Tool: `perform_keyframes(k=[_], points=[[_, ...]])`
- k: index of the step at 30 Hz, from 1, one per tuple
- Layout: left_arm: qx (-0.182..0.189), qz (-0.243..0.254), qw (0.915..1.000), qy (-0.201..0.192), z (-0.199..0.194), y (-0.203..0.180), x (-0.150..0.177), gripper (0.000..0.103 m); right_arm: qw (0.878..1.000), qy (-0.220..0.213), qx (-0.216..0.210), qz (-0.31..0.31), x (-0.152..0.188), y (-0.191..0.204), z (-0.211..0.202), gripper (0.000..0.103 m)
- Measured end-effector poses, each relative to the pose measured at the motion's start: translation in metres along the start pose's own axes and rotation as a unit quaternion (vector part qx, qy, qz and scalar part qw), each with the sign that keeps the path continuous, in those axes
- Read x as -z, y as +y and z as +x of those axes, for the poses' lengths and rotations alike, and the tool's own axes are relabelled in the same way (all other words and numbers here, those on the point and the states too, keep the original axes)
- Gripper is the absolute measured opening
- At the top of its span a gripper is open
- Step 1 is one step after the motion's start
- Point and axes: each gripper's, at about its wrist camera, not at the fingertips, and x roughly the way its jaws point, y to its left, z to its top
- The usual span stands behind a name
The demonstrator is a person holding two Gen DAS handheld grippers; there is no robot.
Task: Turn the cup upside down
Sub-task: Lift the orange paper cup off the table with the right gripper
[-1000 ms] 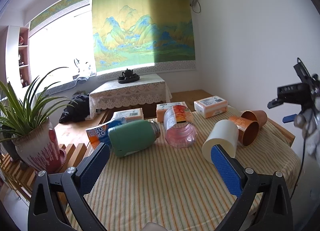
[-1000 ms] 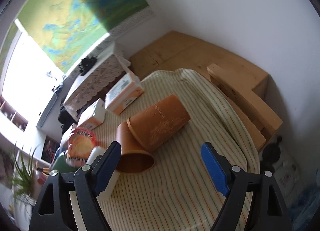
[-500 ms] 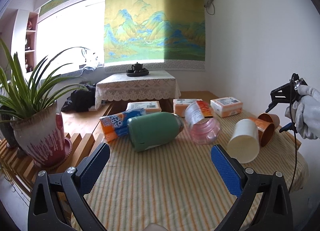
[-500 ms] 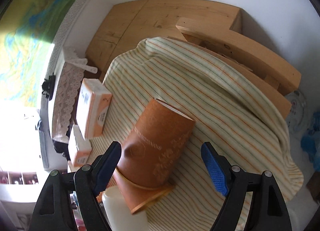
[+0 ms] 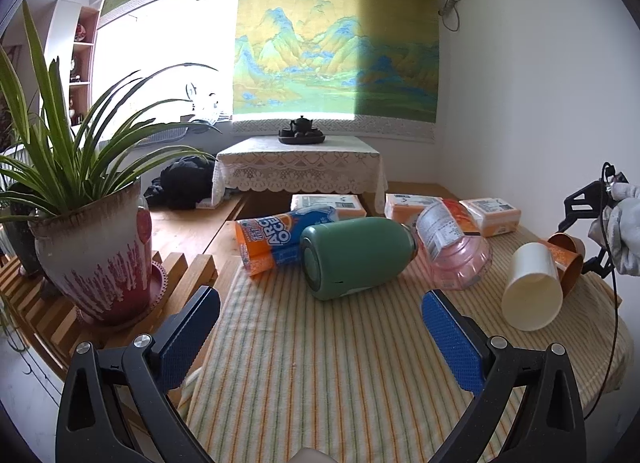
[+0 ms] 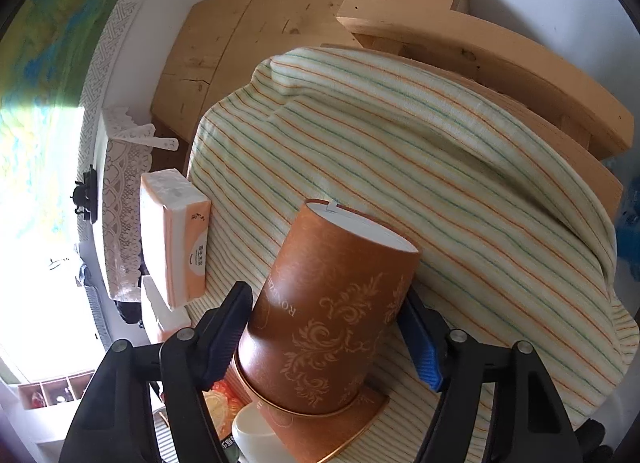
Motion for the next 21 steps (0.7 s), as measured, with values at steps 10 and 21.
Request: perform_keyframes(k=[10,21], points=[[0.000,0.008,1.0000,0.002,-0.002,-0.009,-0.001,0.102,0.999,-0.029,-0.039,0.002,-0.015,-0.011,-0.034,0.063],[-0.019,0.002,0.9998,-0.008,-0.027,-0.005,-0.008,0.102,0.983,-0.006,-0.077,-0.168,0.056,0.046,-0.085,0.063]])
